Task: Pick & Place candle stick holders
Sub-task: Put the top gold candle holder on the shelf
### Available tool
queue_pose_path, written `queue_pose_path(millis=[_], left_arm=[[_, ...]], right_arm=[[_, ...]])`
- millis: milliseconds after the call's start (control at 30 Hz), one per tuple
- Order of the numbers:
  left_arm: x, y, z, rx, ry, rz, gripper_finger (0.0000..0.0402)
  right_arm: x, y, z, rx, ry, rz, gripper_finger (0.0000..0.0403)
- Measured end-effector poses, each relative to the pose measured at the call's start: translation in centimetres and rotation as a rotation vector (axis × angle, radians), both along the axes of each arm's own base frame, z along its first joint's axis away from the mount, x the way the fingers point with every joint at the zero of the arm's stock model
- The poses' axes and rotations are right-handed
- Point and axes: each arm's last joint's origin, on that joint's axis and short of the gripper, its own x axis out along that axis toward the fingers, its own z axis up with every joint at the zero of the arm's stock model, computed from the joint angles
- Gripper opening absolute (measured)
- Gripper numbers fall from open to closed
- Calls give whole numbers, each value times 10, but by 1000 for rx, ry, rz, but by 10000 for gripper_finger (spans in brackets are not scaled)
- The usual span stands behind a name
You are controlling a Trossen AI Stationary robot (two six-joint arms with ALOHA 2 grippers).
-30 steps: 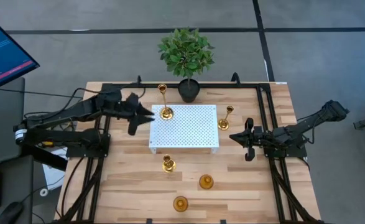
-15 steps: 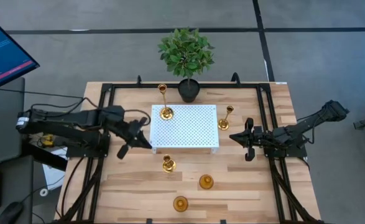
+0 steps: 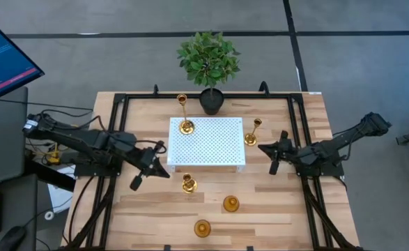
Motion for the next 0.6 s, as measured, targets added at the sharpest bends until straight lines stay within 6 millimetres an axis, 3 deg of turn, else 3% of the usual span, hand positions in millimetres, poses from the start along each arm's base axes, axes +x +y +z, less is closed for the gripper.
queue_pose_path(millis=[300,600], left_arm=[[11,-3,-8,14,52,-1,9],[21,-6,-14,24,87,-1,5]], right_arm=[[-1,-1,-8,14,65,-8,11],[3,-12,-22,83,135,-170,114]])
